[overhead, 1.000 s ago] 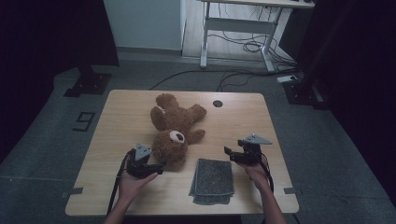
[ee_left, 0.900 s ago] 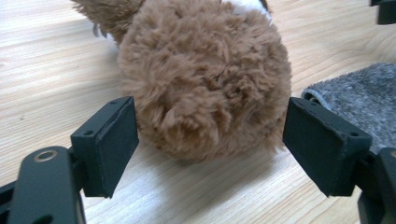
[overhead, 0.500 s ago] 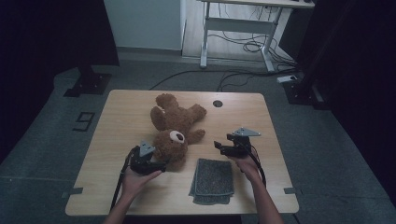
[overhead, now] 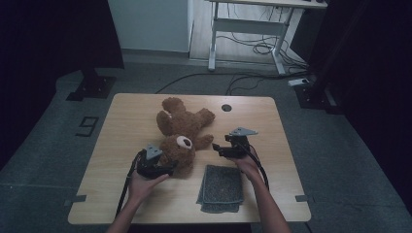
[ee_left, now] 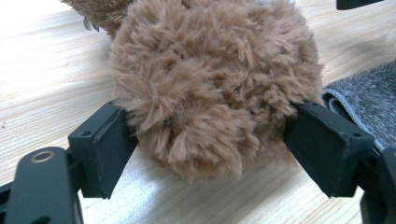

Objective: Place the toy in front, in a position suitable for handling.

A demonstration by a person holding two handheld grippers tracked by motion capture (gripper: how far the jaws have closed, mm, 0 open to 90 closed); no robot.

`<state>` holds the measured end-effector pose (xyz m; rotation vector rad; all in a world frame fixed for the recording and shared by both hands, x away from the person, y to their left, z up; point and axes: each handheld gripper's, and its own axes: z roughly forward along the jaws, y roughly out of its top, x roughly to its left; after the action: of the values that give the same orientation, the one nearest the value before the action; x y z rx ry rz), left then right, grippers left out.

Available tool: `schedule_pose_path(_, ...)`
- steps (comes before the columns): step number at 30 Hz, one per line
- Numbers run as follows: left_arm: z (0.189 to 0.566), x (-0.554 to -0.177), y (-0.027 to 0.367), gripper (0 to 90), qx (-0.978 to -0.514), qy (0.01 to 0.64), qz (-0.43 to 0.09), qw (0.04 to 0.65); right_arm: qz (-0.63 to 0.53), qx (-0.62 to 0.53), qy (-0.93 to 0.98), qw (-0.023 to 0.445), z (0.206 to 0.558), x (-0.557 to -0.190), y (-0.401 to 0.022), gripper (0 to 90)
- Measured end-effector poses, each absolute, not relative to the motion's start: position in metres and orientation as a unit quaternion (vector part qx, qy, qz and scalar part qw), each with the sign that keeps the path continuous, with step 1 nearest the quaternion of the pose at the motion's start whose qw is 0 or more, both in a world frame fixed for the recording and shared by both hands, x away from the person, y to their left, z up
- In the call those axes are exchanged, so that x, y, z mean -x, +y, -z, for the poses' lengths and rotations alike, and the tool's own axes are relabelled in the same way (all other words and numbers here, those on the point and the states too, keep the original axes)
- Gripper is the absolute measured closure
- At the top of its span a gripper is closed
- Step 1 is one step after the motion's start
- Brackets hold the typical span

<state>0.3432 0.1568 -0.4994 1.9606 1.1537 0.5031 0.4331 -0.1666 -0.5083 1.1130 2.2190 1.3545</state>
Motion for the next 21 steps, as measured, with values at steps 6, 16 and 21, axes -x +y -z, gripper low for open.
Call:
schedule_pose_path(6, 0.500, -0.345, 0.155, 19.6, -0.771, 0.458, -0.196, 0.397, -0.476, -0.390, 0.775, 0.147, 0.513, -0.441, -0.162, 26.2)
schedule_pose_path(16, 0.500, -0.346, 0.156, 23.9, -0.771, 0.459, -0.190, 0.399, -0.465, -0.378, 0.789, 0.137, 0.520, -0.460, -0.145, 26.0)
schedule_pose_path(21, 0.501, -0.346, 0.156, 25.9, -0.770, 0.460, -0.188, 0.400, -0.459, -0.375, 0.795, 0.128, 0.526, -0.471, -0.134, 26.0)
